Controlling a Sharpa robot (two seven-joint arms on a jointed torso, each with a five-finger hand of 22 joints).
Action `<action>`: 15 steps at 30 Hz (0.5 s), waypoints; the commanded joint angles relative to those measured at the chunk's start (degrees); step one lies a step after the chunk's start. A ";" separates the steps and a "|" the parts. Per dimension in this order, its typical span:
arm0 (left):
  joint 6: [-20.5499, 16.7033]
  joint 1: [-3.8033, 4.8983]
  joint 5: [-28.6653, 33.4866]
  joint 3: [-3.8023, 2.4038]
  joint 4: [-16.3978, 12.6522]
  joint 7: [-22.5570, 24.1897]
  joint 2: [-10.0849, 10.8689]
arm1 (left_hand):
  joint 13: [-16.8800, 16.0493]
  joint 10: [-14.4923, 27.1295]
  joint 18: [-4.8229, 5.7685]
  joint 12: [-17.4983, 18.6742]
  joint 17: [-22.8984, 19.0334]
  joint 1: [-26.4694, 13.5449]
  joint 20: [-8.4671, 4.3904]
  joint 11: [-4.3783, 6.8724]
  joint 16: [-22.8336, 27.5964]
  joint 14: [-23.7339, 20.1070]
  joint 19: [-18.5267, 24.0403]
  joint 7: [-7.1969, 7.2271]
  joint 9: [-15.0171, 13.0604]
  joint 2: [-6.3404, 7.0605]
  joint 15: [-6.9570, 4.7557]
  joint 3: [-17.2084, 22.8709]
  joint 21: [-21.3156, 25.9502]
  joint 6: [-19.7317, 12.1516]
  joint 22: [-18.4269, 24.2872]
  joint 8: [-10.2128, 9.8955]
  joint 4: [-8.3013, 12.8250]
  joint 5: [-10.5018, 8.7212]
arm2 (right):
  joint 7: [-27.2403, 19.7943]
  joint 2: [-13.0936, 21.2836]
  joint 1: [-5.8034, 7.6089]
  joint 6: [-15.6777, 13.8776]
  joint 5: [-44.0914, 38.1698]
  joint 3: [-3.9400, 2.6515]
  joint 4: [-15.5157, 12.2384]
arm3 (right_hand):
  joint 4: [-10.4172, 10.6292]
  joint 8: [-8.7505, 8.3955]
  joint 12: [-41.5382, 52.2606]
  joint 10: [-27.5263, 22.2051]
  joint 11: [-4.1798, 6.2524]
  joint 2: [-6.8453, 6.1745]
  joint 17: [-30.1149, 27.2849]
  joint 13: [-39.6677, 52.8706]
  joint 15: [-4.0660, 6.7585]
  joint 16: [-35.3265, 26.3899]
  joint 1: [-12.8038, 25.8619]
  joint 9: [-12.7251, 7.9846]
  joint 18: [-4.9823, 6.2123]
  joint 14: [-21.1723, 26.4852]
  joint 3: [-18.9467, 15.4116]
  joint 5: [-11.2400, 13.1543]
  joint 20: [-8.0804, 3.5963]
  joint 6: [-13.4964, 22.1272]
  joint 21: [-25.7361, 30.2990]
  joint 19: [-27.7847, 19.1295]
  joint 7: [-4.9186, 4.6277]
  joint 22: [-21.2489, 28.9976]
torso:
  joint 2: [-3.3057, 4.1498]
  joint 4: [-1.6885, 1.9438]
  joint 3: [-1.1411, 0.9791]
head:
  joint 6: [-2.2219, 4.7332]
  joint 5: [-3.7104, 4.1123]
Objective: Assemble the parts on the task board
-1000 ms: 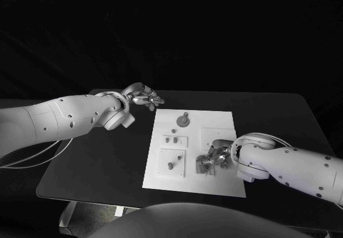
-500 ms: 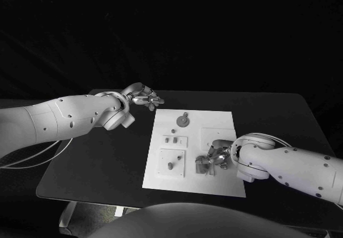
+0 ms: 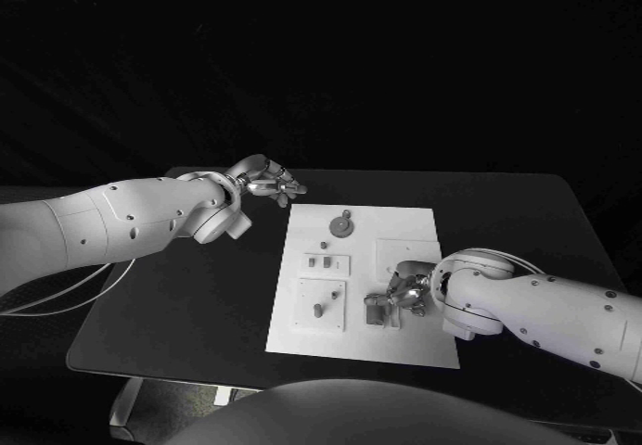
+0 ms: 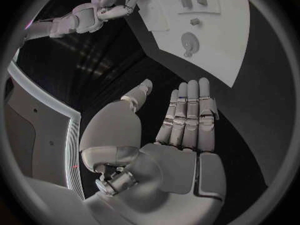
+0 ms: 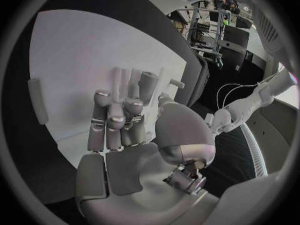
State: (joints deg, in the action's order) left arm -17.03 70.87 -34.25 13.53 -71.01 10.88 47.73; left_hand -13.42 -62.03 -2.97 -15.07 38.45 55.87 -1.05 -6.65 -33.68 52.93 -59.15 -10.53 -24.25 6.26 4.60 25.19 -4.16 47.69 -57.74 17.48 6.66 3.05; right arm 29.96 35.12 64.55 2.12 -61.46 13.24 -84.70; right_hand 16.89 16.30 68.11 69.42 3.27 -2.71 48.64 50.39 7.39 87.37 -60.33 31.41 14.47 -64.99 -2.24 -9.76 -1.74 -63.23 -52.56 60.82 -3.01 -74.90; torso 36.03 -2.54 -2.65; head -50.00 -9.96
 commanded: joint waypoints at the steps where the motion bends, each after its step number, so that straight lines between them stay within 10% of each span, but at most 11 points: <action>1: 0.42 0.08 -0.09 -0.05 -0.09 0.34 -0.06 | -0.05 -0.43 -0.85 0.31 0.07 0.48 -0.05 -0.10 0.30 0.38 0.31 -0.12 0.04 0.22 -0.01 -0.08 0.10 -0.07 0.00 0.08 0.03 0.20 | -0.59 -0.01 -0.03 -0.20 -0.38 0.02 -0.03 | 0.05 -0.34 -0.31 -0.03 -0.16 -0.05 0.03 0.06 0.39 -0.26 0.74 -0.10 0.53 0.03 0.44 0.54 -0.40 -0.09 0.25 -0.01 -0.27 -0.31 | -0.01 0.02 -0.01 | 0.00 -0.01; 15: 0.41 0.08 -0.09 -0.05 -0.11 0.37 -0.02 | -0.06 -0.43 -0.85 0.33 0.11 0.57 -0.05 -0.10 0.34 0.37 0.33 -0.12 0.04 0.23 0.00 -0.09 0.10 -0.08 0.00 0.07 0.07 0.20 | -2.89 1.82 -0.03 -2.26 -3.54 0.01 -2.27 | -0.36 -0.22 -0.15 0.08 -0.12 -0.49 0.12 0.24 0.45 -0.13 -3.23 0.00 0.53 -0.11 1.04 0.55 -0.60 -0.21 0.02 0.09 -0.22 -0.60 | 0.00 0.00 -0.02 | 0.00 0.06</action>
State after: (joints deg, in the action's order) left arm -17.03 70.88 -34.26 13.53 -71.02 10.87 47.76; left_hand -13.41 -62.03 -2.97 -15.07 38.49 56.02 -1.14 -6.65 -33.68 52.93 -59.07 -10.53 -24.25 6.41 4.60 25.19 -4.16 47.69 -57.74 17.48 6.66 3.05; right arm 29.07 36.76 64.55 1.15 -62.37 13.24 -86.58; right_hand 16.80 16.30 68.11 69.42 3.27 -3.17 48.71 50.58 7.54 87.37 -63.38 31.35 14.56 -64.95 -1.25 -9.32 -1.95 -63.19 -52.56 61.01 -2.96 -74.90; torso 36.02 -2.53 -2.66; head -50.00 -9.95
